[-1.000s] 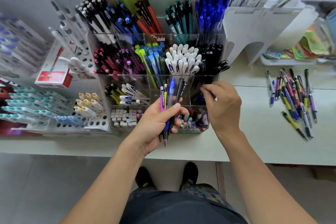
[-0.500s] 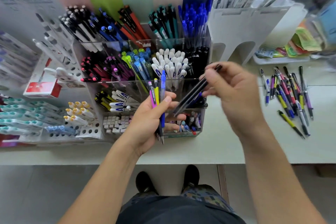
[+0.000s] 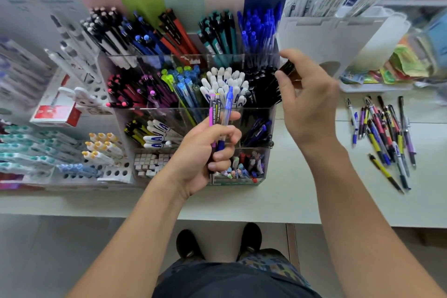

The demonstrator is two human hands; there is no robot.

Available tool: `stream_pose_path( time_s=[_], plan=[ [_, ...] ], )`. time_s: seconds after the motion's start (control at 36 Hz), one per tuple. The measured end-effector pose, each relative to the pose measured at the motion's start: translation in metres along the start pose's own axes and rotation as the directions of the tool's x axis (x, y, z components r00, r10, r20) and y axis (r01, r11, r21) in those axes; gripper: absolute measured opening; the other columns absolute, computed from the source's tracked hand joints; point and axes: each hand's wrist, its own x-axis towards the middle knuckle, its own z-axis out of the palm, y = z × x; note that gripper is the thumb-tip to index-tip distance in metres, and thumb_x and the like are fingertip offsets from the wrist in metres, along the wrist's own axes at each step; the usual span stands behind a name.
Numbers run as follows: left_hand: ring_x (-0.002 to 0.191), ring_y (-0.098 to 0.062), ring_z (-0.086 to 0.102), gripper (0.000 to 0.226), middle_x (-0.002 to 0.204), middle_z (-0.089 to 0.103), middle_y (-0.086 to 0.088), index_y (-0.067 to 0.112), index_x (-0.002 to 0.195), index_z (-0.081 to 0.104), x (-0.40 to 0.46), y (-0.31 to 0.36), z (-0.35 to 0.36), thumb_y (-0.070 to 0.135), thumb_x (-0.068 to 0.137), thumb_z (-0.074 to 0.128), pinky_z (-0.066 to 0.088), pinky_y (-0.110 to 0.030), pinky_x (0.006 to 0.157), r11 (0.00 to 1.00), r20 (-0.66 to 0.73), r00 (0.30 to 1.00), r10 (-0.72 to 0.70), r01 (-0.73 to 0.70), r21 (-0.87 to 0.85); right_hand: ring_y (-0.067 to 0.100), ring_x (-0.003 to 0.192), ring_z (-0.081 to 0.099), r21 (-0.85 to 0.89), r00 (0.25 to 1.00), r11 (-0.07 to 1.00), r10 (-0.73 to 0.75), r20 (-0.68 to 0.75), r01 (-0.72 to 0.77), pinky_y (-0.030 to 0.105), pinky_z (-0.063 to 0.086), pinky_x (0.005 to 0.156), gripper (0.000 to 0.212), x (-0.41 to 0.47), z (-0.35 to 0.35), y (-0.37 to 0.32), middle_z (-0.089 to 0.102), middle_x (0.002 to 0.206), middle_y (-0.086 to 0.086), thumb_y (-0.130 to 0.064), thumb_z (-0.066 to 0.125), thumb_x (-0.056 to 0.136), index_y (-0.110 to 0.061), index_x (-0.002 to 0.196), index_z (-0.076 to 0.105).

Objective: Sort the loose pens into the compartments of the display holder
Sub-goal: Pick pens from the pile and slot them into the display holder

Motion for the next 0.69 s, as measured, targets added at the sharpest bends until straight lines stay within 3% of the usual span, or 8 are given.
stream_pose_path(
  time_s=[0.08,0.14,0.28,0.36,0.44,0.5,0.58,0.69],
  plan=[
    [0.043,-0.005,0.029,0.032,0.074,0.050,-0.002,0.011,0.121,0.056,-0.004,0.000,-0.002,0.013,0.089,0.050,0.021,-0.014,0.032,0.995,0.062,0.998,-0.012,0.019,-0.101,0.017,0.101,0.066,-0.038,0.999,0.999,-0.032,0.023,0.033,0.023,0.050,0.093,0.033,0.001,0.004,0.000,0.072,0.116,0.008,-0.010,0.062,0.099,-0.006,0.131,0.065],
    [0.042,-0.005,0.029,0.031,0.073,0.051,-0.002,0.010,0.121,0.057,-0.005,0.001,-0.003,0.017,0.094,0.042,0.022,-0.014,0.031,0.989,0.074,0.997,-0.012,0.023,-0.143,0.011,0.097,0.063,-0.010,0.997,0.999,-0.044,0.064,0.045,0.014,0.047,0.091,0.031,0.004,0.002,-0.001,0.073,0.114,0.006,-0.009,0.063,0.098,-0.007,0.128,0.067],
    [0.043,-0.006,0.031,0.031,0.072,0.051,-0.002,0.010,0.121,0.062,-0.008,0.000,-0.006,0.017,0.105,0.036,0.023,-0.015,0.033,0.996,0.022,1.000,0.016,-0.014,-0.085,0.006,0.084,0.059,0.020,0.989,0.998,-0.070,0.129,0.068,0.019,0.048,0.084,0.022,0.014,-0.011,-0.005,0.070,0.099,-0.006,-0.010,0.064,0.095,-0.010,0.115,0.073],
    [0.046,-0.008,0.032,0.031,0.073,0.052,-0.002,0.010,0.126,0.063,-0.010,0.000,-0.008,0.017,0.105,0.041,0.024,-0.017,0.037,0.999,-0.010,0.999,0.048,-0.048,-0.019,0.007,0.084,0.059,-0.043,0.972,0.997,-0.060,0.227,0.072,0.020,0.047,0.087,0.022,0.016,-0.007,-0.002,0.074,0.100,0.001,-0.010,0.066,0.094,-0.010,0.115,0.074],
    [0.049,-0.009,0.033,0.031,0.075,0.054,-0.002,0.011,0.130,0.062,-0.010,0.000,-0.008,0.018,0.106,0.044,0.026,-0.018,0.039,0.997,-0.028,0.997,0.075,-0.075,0.025,0.028,0.100,0.061,-0.137,0.964,0.984,-0.074,0.254,0.112,0.037,0.048,0.096,0.028,0.009,0.010,0.004,0.070,0.113,0.011,-0.010,0.066,0.093,-0.009,0.120,0.072],
    [0.050,-0.009,0.033,0.031,0.076,0.055,-0.001,0.011,0.132,0.061,-0.011,0.001,-0.007,0.018,0.107,0.044,0.026,-0.018,0.040,0.995,-0.035,0.995,0.092,-0.091,0.040,0.033,0.112,0.051,-0.257,0.975,0.956,-0.089,0.205,0.141,0.045,0.045,0.099,0.033,-0.002,0.023,0.008,0.062,0.125,0.013,-0.013,0.061,0.097,-0.009,0.129,0.068],
    [0.051,-0.009,0.034,0.031,0.077,0.056,-0.001,0.012,0.132,0.061,-0.011,0.004,-0.006,0.018,0.107,0.045,0.027,-0.018,0.041,0.992,-0.040,0.993,0.113,-0.110,0.056,0.029,0.127,0.037,-0.302,0.988,0.945,-0.093,0.125,0.127,0.040,0.036,0.114,0.042,-0.020,0.034,0.012,0.051,0.145,0.016,-0.019,0.051,0.104,-0.004,0.143,0.055],
    [0.052,-0.011,0.032,0.030,0.077,0.057,0.000,0.014,0.132,0.062,-0.011,0.007,-0.004,0.020,0.107,0.046,0.029,-0.019,0.041,0.990,-0.039,0.991,0.125,-0.122,0.067,0.030,0.153,0.017,-0.134,0.989,0.990,0.053,0.137,-0.035,0.026,0.006,0.127,0.061,-0.040,0.045,-0.001,0.023,0.166,0.015,-0.032,0.045,0.106,0.000,0.156,0.031]
  ],
)
